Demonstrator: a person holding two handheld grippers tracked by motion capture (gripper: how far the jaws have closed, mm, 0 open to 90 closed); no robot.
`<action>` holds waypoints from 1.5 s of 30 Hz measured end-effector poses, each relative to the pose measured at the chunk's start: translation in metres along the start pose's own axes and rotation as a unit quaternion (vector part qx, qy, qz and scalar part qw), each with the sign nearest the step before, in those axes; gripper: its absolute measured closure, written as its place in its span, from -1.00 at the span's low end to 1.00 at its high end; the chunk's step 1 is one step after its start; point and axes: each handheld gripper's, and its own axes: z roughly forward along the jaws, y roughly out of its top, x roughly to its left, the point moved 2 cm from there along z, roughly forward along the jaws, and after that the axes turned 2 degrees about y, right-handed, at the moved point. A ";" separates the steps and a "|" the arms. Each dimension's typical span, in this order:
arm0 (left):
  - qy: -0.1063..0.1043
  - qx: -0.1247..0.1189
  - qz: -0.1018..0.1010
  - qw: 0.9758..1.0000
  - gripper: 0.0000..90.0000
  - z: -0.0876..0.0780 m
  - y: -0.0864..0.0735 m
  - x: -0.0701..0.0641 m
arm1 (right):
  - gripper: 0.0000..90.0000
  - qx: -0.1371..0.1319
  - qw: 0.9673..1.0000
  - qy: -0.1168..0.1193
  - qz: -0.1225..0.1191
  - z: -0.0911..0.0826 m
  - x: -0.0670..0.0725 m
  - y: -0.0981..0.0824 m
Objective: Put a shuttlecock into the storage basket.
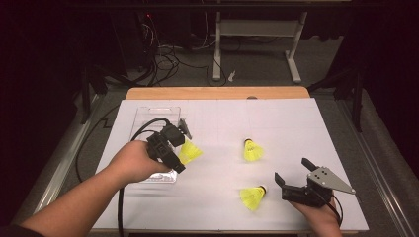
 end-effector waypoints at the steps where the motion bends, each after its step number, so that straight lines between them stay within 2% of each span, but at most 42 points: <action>1: 0.000 -0.001 0.003 1.000 0.42 -0.002 0.000 0.002 | -0.99 0.000 1.000 0.000 0.000 0.000 0.000 0.000; 7: -0.002 -0.017 -0.022 1.000 0.42 -0.015 0.006 0.020 | -0.99 -0.001 1.000 0.000 -0.002 0.000 0.000 0.000; 8: 0.001 -0.018 -0.022 1.000 0.42 -0.017 0.007 0.024 | -0.99 0.001 1.000 0.001 -0.004 0.000 0.000 0.000; 9: 0.006 -0.022 -0.031 0.999 0.42 -0.020 0.008 0.033 | -0.99 0.000 1.000 0.001 -0.003 0.000 -0.001 0.000; 10: 0.006 -0.022 -0.031 0.999 0.42 -0.020 0.008 0.033 | -0.99 0.000 1.000 0.001 -0.003 0.000 -0.001 0.000; 11: 0.013 -0.025 -0.040 0.999 0.42 -0.022 0.008 0.043 | -0.99 0.000 1.000 0.001 -0.003 0.001 -0.001 0.000; 12: 0.013 -0.025 -0.040 0.999 0.42 -0.022 0.008 0.043 | -0.99 0.000 1.000 0.001 -0.003 0.001 -0.001 0.000; 13: 0.017 -0.027 -0.046 0.998 0.42 -0.024 0.007 0.052 | -0.99 0.000 1.000 0.000 -0.003 0.001 -0.001 -0.001; 14: 0.017 -0.027 -0.046 0.998 0.42 -0.024 0.007 0.052 | -0.99 0.000 1.000 0.000 -0.003 0.001 -0.001 -0.001; 16: 0.032 -0.028 -0.057 0.997 0.42 -0.026 0.005 0.068 | -0.99 0.001 1.000 0.000 -0.003 0.001 -0.001 -0.001; 18: 0.036 -0.027 -0.057 0.997 0.42 -0.026 0.003 0.071 | -0.99 0.001 1.000 0.000 -0.004 0.001 -0.001 -0.001; 19: 0.039 -0.029 -0.065 0.997 0.42 -0.028 0.002 0.079 | -0.99 0.002 1.000 0.000 -0.005 0.001 -0.001 -0.001; 20: 0.039 -0.029 -0.065 0.997 0.42 -0.028 0.002 0.079 | -0.99 0.002 1.000 0.000 -0.005 0.001 -0.001 -0.001; 21: 0.043 -0.030 -0.071 0.996 0.42 -0.030 0.000 0.086 | -0.99 0.003 1.000 0.000 -0.007 0.001 -0.001 -0.001; 22: 0.043 -0.030 -0.071 0.996 0.42 -0.030 0.000 0.086 | -0.99 0.003 1.000 0.000 -0.007 0.001 -0.001 -0.001; 25: 0.048 -0.033 -0.084 0.995 0.42 -0.036 -0.003 0.100 | -1.00 0.003 1.000 -0.001 -0.008 0.002 0.000 -0.001; 28: 0.051 -0.039 -0.094 0.994 0.42 -0.038 -0.004 0.106 | -0.99 0.003 1.000 0.000 -0.007 0.001 0.000 -0.001; 31: 0.059 -0.043 -0.108 0.991 0.42 -0.045 -0.006 0.123 | -0.99 0.004 1.000 -0.001 -0.007 0.001 0.000 -0.001; 33: 0.061 -0.043 -0.111 0.991 0.42 -0.046 -0.007 0.126 | -0.99 0.003 1.000 -0.002 -0.007 0.001 -0.001 -0.001; 35: 0.067 -0.044 -0.117 0.990 0.42 -0.049 -0.009 0.134 | -0.99 0.003 1.000 -0.002 -0.007 0.001 -0.001 0.000; 36: 0.070 -0.049 -0.126 0.988 0.42 -0.051 -0.010 0.139 | -0.99 0.002 1.000 -0.002 -0.007 0.001 0.000 -0.001; 37: 0.071 -0.049 -0.127 0.988 0.42 -0.053 -0.010 0.142 | -0.99 0.003 1.000 -0.002 -0.007 0.001 0.000 -0.001; 45: 0.077 -0.058 -0.147 0.984 0.42 -0.059 -0.006 0.157 | -1.00 0.004 1.000 -0.003 -0.007 0.002 -0.001 -0.001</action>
